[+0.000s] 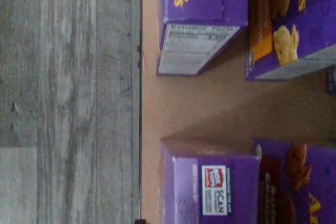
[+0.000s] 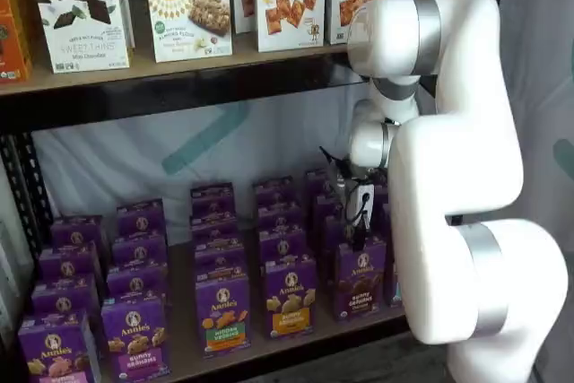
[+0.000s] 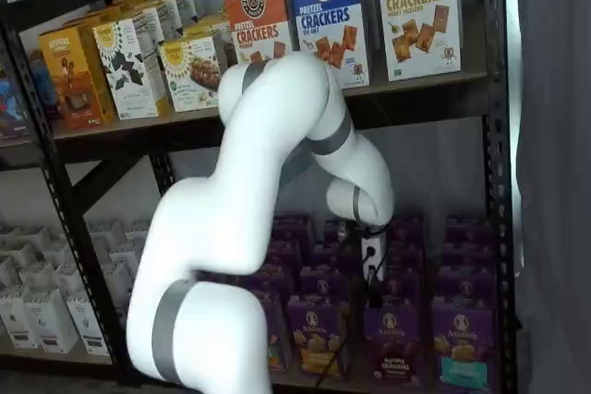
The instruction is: Pick up the purple box with a brown patch in the center, on the bottom shelf, the fifth box from the left
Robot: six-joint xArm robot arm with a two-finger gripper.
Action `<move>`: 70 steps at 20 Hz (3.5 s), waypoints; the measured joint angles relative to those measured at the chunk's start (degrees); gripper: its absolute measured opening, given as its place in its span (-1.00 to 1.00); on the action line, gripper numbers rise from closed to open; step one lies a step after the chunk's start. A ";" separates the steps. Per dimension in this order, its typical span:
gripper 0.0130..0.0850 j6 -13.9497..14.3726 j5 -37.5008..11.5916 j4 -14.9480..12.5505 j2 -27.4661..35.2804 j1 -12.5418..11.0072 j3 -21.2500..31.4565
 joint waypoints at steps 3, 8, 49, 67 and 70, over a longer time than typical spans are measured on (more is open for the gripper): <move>1.00 2.57 -0.27 -3.38 0.63 -0.40 -0.19; 1.00 2.71 0.43 -4.04 1.58 -0.81 -0.84; 0.56 2.71 0.73 -5.69 9.81 -2.26 -7.55; -0.44 3.67 1.01 -6.55 10.22 -2.07 -8.00; -0.44 4.87 0.74 -7.92 10.26 -2.06 -7.90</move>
